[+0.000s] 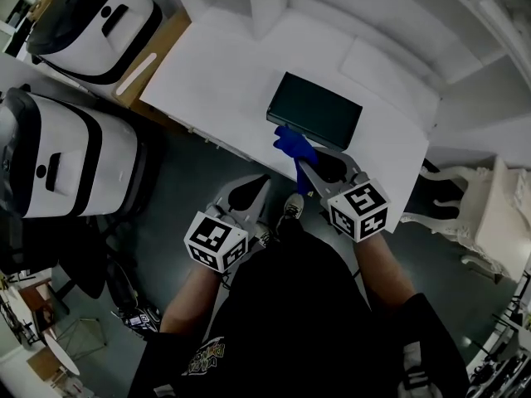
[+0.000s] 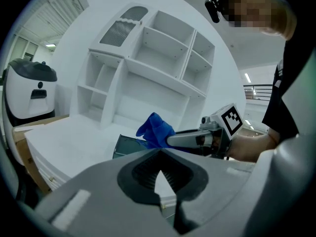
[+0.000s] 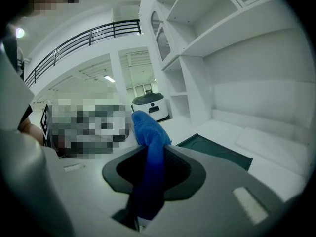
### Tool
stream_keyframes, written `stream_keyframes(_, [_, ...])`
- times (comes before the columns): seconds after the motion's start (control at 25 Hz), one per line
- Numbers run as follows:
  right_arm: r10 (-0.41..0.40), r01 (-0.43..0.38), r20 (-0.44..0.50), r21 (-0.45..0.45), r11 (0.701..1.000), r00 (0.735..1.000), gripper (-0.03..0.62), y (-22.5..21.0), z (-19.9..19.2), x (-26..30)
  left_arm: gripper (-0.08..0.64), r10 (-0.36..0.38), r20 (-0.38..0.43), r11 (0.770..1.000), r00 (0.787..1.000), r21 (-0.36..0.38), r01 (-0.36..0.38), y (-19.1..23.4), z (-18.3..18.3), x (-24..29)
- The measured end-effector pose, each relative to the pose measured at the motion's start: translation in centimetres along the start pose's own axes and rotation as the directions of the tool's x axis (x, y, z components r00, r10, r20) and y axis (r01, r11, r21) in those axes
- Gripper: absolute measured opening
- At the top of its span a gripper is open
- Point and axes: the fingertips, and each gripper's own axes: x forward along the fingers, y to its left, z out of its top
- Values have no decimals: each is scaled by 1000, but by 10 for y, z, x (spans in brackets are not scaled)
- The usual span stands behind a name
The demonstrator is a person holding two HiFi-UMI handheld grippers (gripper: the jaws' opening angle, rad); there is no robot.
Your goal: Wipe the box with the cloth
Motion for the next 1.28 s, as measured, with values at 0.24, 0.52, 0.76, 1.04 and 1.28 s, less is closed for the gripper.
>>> stream_keyframes(0.24, [-6, 6, 16, 13, 1000, 1000, 118, -24, 10, 4, 0, -8, -7, 1000, 1000, 7, 8, 4, 10, 26])
stream_keyframes(0.52, [-1, 0, 19, 14, 1000, 1000, 118, -48, 17, 14, 0, -15, -27, 1000, 1000, 13, 16, 13, 16, 57])
stream_keyframes(0.76, [-14, 14, 17, 16, 1000, 1000, 118, -67, 20, 24, 0, -21, -32, 1000, 999, 18, 21, 20, 23, 77])
stream_keyframes(1.04, [-63, 62, 7, 46, 997, 998, 118, -79, 25, 40, 0, -56, -46, 998, 997, 21, 57, 36, 30, 87])
stream_keyframes(1.28, [-150, 149, 1, 81, 985, 989, 118, -90, 36, 65, 0, -151, -88, 988, 985, 25, 154, 60, 37, 95])
